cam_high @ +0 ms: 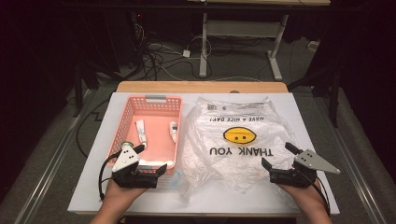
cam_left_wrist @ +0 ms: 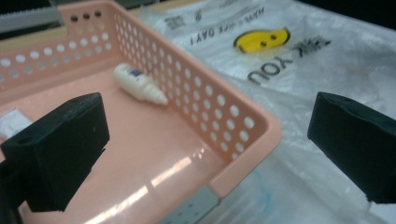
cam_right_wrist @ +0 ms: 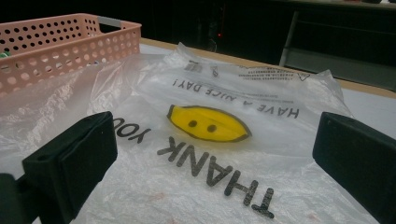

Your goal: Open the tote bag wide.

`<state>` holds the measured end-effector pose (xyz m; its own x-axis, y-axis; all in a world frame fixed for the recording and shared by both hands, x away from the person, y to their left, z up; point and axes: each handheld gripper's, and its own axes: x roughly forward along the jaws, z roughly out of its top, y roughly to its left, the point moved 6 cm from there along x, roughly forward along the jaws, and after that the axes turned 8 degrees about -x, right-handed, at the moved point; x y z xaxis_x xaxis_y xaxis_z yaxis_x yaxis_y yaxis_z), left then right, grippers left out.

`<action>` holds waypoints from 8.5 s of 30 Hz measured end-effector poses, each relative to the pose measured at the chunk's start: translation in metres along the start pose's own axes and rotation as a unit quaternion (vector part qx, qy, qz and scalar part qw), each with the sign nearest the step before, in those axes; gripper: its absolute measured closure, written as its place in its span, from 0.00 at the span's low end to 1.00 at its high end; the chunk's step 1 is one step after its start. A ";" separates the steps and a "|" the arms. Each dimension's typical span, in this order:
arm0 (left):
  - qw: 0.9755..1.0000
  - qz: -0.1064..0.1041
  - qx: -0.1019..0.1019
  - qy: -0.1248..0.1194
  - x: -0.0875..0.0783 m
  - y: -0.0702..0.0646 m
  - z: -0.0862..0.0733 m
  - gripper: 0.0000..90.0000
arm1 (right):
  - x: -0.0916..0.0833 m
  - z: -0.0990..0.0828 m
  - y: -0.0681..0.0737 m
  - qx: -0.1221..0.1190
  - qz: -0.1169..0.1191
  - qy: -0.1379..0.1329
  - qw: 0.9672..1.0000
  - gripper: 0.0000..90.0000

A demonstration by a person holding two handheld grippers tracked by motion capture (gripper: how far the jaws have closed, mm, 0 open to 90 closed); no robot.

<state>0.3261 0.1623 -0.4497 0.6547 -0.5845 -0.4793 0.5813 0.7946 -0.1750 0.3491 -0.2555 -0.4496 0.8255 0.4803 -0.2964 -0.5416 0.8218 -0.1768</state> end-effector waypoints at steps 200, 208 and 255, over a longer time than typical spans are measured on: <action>0.997 -0.062 0.033 -0.033 0.008 -0.016 -0.002 0.00 | -0.006 -0.036 0.038 -0.028 0.104 0.151 0.983 0.72; 0.997 -0.061 0.032 -0.031 0.009 -0.014 -0.003 0.00 | 0.008 -0.034 0.066 -0.078 0.141 0.172 0.972 0.66; 0.997 -0.067 0.030 -0.027 0.011 -0.016 -0.004 0.00 | 0.034 -0.052 0.042 -0.017 0.148 0.193 0.970 0.88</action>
<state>0.3219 0.1436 -0.4558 0.5930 -0.6946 -0.4074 0.6925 0.6980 -0.1821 0.3465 -0.2207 -0.5162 0.5160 0.5370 -0.6674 -0.7557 0.6522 -0.0595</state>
